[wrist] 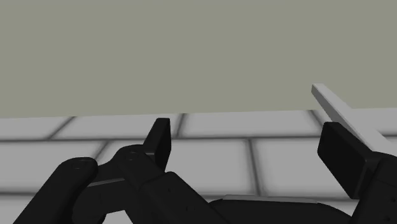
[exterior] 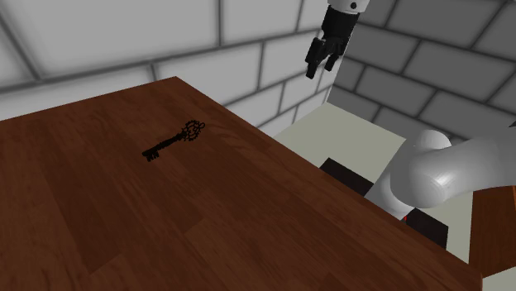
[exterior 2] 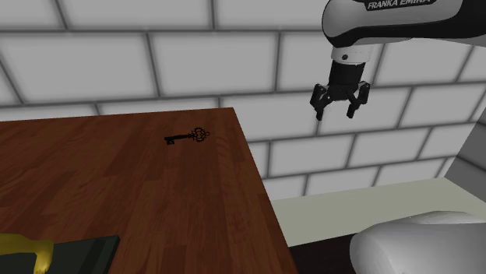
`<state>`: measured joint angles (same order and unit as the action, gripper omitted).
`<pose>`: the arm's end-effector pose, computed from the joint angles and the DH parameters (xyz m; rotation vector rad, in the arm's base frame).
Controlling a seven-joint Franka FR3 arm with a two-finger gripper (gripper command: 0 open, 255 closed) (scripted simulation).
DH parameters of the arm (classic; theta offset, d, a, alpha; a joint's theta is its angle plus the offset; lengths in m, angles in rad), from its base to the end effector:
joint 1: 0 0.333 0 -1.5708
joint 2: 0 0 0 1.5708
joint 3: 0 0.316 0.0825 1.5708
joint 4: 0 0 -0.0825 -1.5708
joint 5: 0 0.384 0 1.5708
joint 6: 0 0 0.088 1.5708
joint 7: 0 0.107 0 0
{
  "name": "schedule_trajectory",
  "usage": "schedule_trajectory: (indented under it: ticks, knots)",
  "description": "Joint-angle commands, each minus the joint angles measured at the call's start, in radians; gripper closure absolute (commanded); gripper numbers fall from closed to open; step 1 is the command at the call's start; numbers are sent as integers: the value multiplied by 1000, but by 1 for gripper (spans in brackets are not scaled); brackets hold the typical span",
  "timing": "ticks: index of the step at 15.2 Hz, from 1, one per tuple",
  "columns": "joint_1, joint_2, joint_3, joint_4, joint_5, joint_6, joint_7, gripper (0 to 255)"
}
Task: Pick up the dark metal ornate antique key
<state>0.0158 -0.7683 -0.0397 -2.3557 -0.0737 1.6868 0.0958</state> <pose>0.3231 -0.0184 0.5958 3.0916 -0.1625 0.1562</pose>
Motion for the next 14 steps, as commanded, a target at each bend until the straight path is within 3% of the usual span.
schedule_trajectory:
  ticks: [1,14]
  knots:
    - [0,0,0,0,0,0,0,0]
    - [123,125,172,20,252,142,233,0]
